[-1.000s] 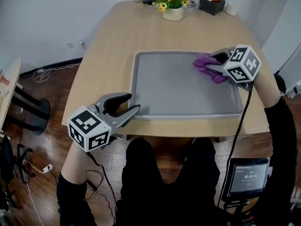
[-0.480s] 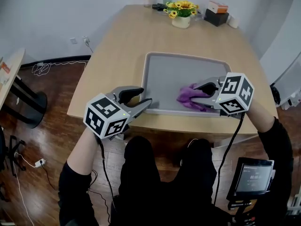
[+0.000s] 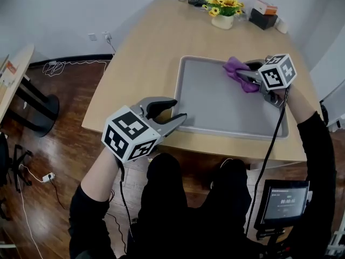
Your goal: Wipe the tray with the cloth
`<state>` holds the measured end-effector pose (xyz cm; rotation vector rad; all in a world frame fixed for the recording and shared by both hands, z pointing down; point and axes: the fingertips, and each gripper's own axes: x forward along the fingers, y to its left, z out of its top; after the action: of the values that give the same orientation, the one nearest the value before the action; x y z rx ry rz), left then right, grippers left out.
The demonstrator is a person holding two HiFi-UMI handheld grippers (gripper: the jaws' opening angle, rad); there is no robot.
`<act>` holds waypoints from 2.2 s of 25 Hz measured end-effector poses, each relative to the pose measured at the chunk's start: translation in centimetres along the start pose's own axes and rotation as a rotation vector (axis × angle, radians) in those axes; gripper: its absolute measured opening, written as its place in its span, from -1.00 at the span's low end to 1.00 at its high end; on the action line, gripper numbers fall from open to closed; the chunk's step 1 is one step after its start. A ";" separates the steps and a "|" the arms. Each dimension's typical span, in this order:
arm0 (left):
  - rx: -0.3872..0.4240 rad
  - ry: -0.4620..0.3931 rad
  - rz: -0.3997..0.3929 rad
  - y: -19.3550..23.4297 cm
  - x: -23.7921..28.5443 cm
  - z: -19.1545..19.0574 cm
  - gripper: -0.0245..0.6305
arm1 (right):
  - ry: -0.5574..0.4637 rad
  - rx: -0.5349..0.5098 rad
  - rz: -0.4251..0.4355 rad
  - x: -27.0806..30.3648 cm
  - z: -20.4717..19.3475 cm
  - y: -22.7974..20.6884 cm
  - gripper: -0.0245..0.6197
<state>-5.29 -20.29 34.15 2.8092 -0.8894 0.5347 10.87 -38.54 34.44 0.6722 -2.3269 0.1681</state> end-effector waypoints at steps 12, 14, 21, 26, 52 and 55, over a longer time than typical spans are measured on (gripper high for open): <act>0.007 0.012 0.033 1.3 1.9 -1.2 -0.45 | -0.035 -0.346 0.275 -0.1 -1.0 17.7 -0.62; 0.008 0.011 0.030 1.0 1.5 -0.8 -0.45 | -0.015 -0.367 0.300 -0.1 -0.6 19.1 -0.62; 0.012 0.015 0.032 0.1 2.0 1.0 -0.45 | 0.019 -0.292 0.190 3.0 3.0 9.8 -0.62; 0.012 0.009 0.025 0.2 1.1 0.2 -0.45 | 0.022 -0.203 0.077 6.0 5.0 3.8 -0.62; 0.086 -0.057 0.046 0.2 -3.3 -1.1 -0.46 | 0.080 -0.327 0.109 11.2 9.5 9.4 -0.62; 0.070 -0.048 0.044 0.7 -2.9 -1.5 -0.46 | 0.084 -0.305 0.074 11.5 9.6 9.3 -0.62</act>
<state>-8.27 -18.97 34.45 2.8831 -0.9624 0.5158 -6.70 -38.24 35.47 0.4194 -2.2342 -0.1226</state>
